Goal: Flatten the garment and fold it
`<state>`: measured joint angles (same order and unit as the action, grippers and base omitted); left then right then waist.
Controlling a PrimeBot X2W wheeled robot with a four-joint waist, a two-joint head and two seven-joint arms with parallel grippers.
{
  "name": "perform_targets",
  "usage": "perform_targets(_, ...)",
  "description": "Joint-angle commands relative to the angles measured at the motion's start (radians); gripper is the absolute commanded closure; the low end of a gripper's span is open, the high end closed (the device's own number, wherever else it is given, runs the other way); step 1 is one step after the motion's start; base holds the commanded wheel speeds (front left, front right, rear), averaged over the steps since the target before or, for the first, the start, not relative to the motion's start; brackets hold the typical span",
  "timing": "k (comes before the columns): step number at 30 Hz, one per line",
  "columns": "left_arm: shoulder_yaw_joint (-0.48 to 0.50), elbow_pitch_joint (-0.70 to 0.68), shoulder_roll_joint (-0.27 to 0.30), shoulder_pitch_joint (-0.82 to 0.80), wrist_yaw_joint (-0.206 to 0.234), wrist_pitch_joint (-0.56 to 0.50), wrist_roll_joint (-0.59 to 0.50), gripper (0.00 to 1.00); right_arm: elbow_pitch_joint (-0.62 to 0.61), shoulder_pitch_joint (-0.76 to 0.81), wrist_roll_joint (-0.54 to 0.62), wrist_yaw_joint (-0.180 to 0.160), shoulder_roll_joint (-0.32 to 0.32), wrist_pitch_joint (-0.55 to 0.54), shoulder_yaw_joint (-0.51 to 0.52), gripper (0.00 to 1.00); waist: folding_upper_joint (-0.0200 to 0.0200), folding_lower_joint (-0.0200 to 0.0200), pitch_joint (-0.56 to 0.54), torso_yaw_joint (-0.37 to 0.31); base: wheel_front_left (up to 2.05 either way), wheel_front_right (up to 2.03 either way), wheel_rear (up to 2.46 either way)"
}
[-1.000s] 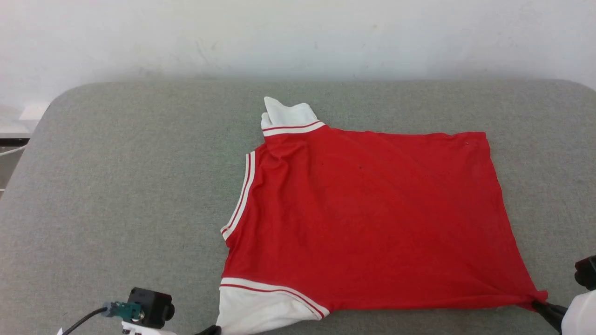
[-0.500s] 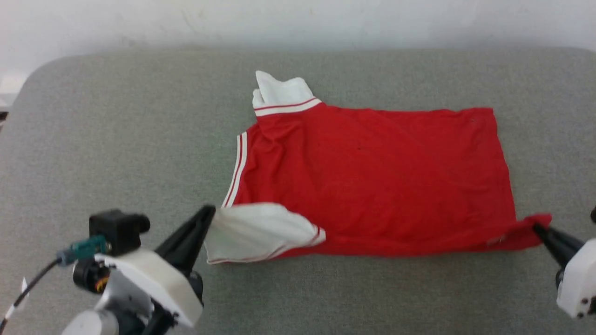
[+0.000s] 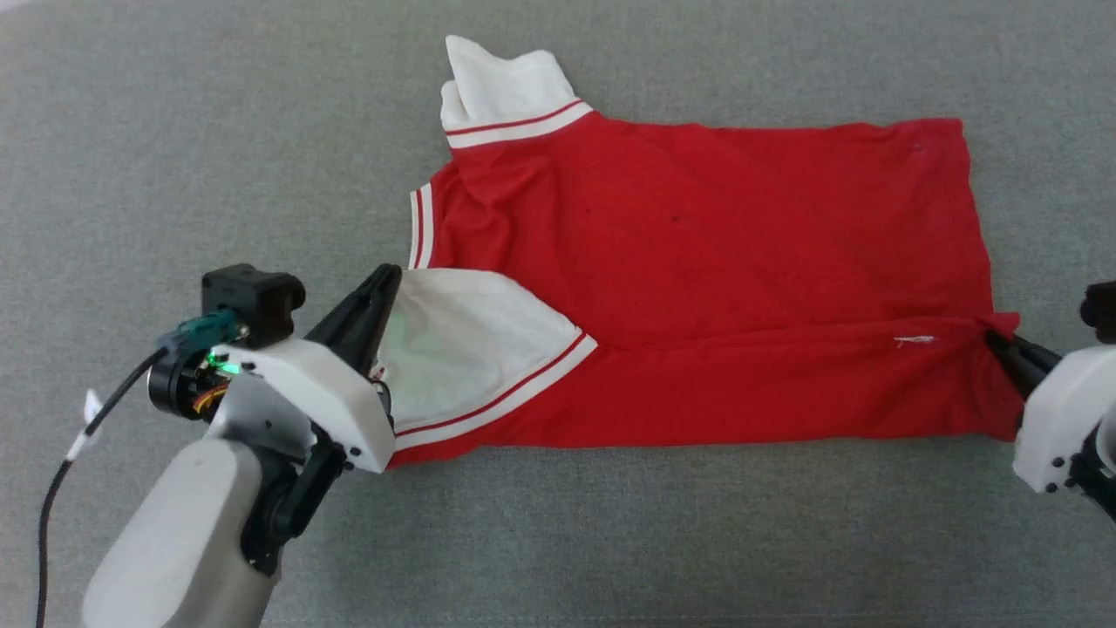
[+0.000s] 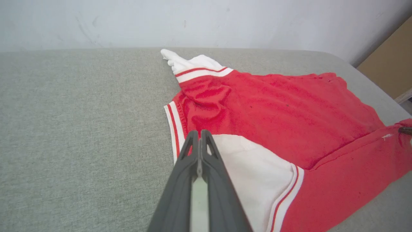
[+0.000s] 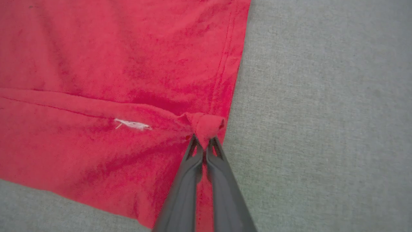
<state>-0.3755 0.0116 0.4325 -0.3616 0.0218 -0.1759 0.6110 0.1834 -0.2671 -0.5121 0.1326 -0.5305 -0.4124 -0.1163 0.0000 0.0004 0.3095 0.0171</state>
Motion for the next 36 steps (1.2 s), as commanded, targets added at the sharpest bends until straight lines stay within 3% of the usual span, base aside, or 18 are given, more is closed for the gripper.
perform_targets(1,-0.009,0.029,-0.006,-0.017,-0.001,-0.003,-0.013,1.00,0.016,-0.023,0.005,-0.002,0.009,0.009,-0.009,1.00,0.0000,-0.0004,0.021,-0.001,0.00,0.00,0.00)
perform_targets(3,-0.020,0.098,-0.022,-0.037,0.003,-0.021,-0.010,1.00,0.052,-0.044,0.009,-0.002,0.015,0.022,-0.026,1.00,0.0000,-0.0004,0.023,0.002,0.00,0.00,0.00)
perform_targets(4,-0.024,0.135,-0.032,-0.045,0.007,-0.032,-0.005,0.72,0.068,-0.053,0.013,-0.002,0.017,0.031,-0.035,1.00,0.0000,-0.0004,0.021,0.004,0.00,0.00,0.00)
perform_targets(5,-0.032,0.169,-0.040,-0.055,0.005,-0.041,-0.004,0.11,0.084,-0.061,0.022,-0.002,0.016,0.043,-0.044,0.11,0.0000,-0.0004,0.018,0.005,0.00,0.00,0.00)
perform_targets(6,-0.036,0.197,-0.049,-0.066,0.007,-0.034,-0.009,0.00,0.102,-0.066,0.028,-0.002,0.019,0.054,-0.048,0.00,0.0000,-0.0004,0.012,0.006,0.00,0.00,0.00)
perform_targets(13,-0.024,0.304,-0.113,-0.056,0.055,0.017,0.006,0.00,0.145,-0.067,0.045,-0.002,0.038,0.101,-0.078,0.00,0.0000,-0.0004,-0.063,0.005,0.00,0.00,0.00)
perform_targets(18,-0.010,0.252,-0.132,0.029,0.117,0.013,0.027,0.00,0.115,-0.005,0.093,-0.002,0.094,0.089,0.003,0.00,0.0000,-0.0004,-0.119,0.007,0.00,0.00,0.00)
perform_targets(26,-0.004,0.057,-0.119,0.206,0.229,-0.036,0.036,0.00,-0.073,0.146,0.193,-0.002,0.257,-0.035,0.196,0.00,0.0000,-0.0004,-0.157,0.005,0.00,0.00,0.00)
perform_targets(29,-0.015,0.010,-0.108,0.247,0.252,-0.073,0.037,0.00,-0.162,0.187,0.217,-0.002,0.316,-0.080,0.235,0.00,0.0000,-0.0004,-0.147,0.000,0.00,0.00,0.00)
perform_targets(36,-0.016,0.013,-0.092,0.263,0.305,-0.098,0.011,0.00,-0.274,0.224,0.259,-0.002,0.372,-0.132,0.281,0.00,0.0000,-0.0004,-0.102,-0.024,0.00,0.00,0.00)
